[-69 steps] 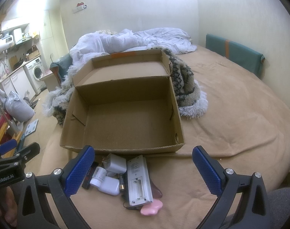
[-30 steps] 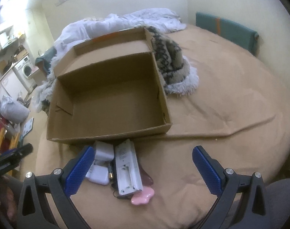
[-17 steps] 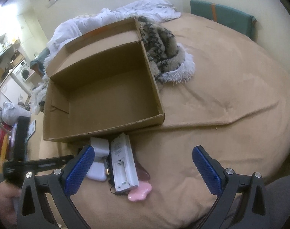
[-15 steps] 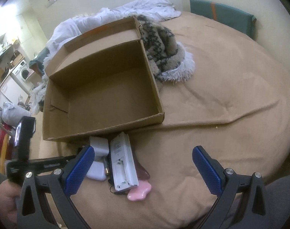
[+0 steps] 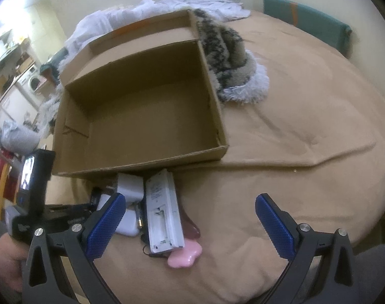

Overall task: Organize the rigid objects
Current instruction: 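Grasp the black lighter with the left tool while the right tool grasps the white charger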

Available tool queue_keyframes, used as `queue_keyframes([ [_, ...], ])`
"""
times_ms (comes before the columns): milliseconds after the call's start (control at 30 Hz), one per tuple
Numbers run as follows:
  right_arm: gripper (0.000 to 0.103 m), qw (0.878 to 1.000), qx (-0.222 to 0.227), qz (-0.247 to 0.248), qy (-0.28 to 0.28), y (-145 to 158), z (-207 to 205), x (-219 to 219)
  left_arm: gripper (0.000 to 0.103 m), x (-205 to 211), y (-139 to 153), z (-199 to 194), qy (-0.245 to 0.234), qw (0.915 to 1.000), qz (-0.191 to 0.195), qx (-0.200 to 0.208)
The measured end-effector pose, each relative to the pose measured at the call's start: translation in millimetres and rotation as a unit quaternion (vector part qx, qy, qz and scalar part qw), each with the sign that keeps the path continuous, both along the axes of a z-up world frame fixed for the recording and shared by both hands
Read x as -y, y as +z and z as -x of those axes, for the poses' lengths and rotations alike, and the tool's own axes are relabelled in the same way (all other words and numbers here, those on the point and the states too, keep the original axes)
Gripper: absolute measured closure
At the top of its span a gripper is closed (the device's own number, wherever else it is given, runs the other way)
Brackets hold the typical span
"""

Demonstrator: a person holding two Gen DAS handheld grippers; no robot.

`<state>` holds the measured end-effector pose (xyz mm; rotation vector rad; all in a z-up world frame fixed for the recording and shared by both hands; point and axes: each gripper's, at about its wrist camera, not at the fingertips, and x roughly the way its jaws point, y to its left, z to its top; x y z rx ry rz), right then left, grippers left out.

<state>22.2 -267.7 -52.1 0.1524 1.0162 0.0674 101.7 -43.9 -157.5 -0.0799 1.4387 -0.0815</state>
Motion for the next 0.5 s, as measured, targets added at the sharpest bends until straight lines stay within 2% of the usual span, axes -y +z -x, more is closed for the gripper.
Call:
queue_keyframes([
  [67, 0.0, 1.0, -0.009, 0.002, 0.018, -3, -3, -5, 0.087, -7, 6, 2, 0.012, 0.9999, -0.001, 0.004],
  [100, 0.004, 0.999, -0.015, 0.0, 0.028, -6, -4, -8, 0.087, -10, 8, 1, 0.018, 0.9998, 0.0, 0.007],
  [167, 0.026, 0.998, -0.038, -0.012, 0.051, -14, -8, -14, 0.087, -16, 16, 6, 0.029, 0.9995, 0.001, 0.015],
  [267, 0.035, 0.994, -0.075, -0.005, 0.077, -30, -14, -27, 0.087, -17, 32, 11, 0.042, 0.9988, 0.004, 0.024],
  [500, 0.035, 0.983, -0.108, 0.077, 0.125, -62, -25, -61, 0.087, -33, 52, 22, 0.068, 0.9964, 0.014, 0.048],
])
